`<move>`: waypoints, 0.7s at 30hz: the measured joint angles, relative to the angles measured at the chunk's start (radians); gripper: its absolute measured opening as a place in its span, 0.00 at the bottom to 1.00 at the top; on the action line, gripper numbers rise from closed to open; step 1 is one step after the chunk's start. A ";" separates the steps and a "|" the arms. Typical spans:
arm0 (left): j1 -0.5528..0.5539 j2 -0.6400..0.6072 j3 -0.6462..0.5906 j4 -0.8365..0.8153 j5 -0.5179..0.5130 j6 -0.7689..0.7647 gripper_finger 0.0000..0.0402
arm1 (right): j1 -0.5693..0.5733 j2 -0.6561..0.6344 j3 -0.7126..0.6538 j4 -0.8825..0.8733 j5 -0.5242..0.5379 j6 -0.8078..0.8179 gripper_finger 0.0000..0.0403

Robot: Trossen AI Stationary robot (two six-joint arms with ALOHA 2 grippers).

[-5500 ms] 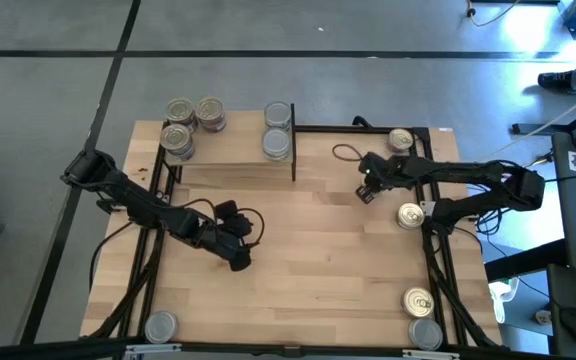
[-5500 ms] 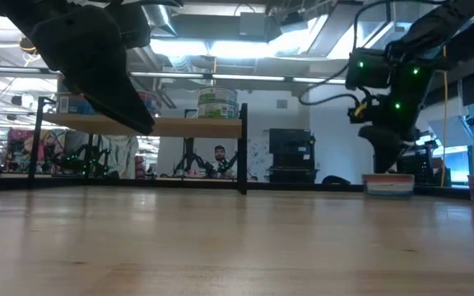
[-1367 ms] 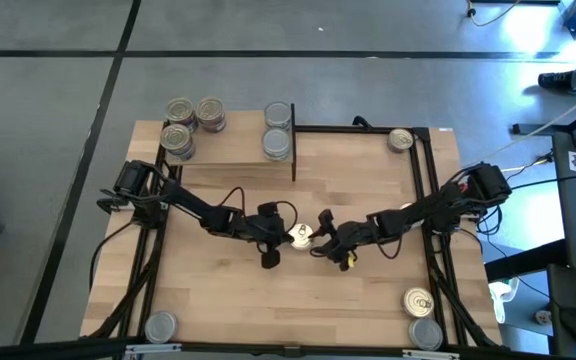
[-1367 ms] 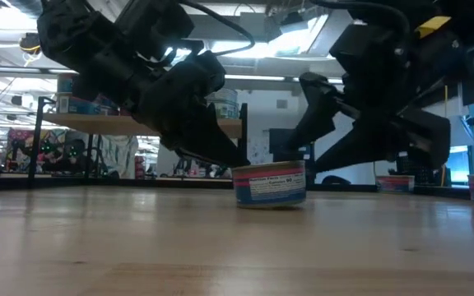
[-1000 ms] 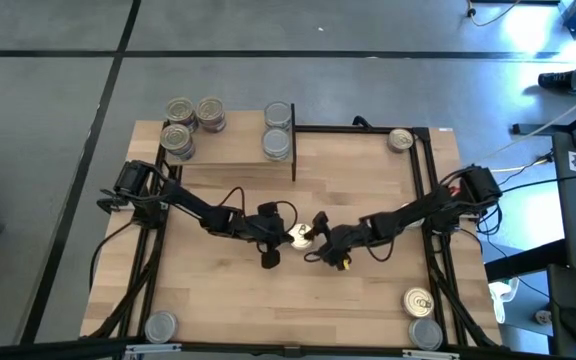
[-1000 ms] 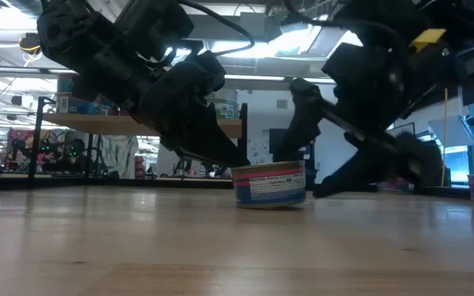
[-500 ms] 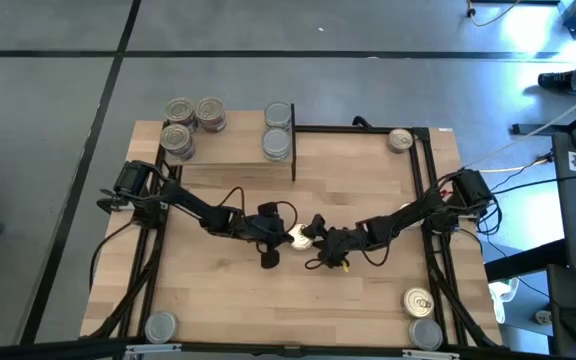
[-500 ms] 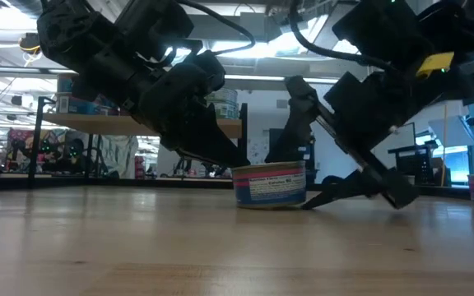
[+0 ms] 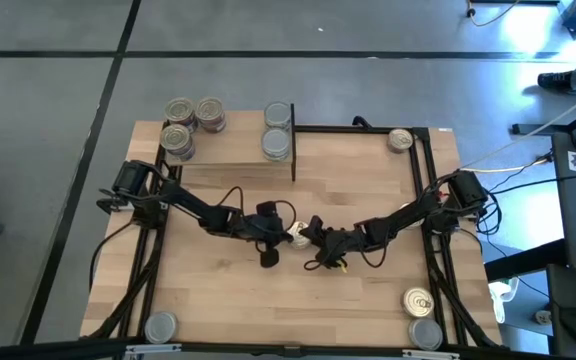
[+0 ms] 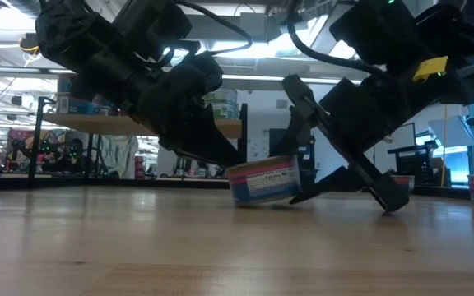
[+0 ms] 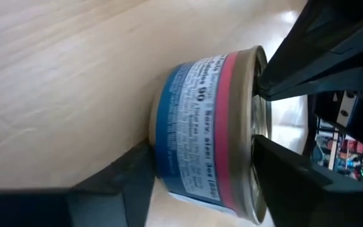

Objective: Stack canned seafood by type on shelf
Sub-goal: Put the blue tuna can on the shelf aligned with the other blue tuna can

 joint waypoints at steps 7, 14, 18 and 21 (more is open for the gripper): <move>-0.006 -0.055 -0.001 -0.043 -0.006 -0.004 0.03 | 0.009 -0.009 0.006 0.013 0.009 0.152 0.57; -0.045 -0.253 -0.002 -0.259 -0.040 0.039 0.01 | 0.029 -0.059 0.003 0.019 0.016 0.349 0.48; -0.060 -0.338 -0.001 -0.313 -0.054 0.054 0.03 | 0.031 -0.092 0.003 0.023 0.010 0.456 0.48; -0.062 -0.368 -0.001 -0.313 -0.054 0.092 0.07 | 0.031 -0.105 0.003 0.028 -0.003 0.553 0.48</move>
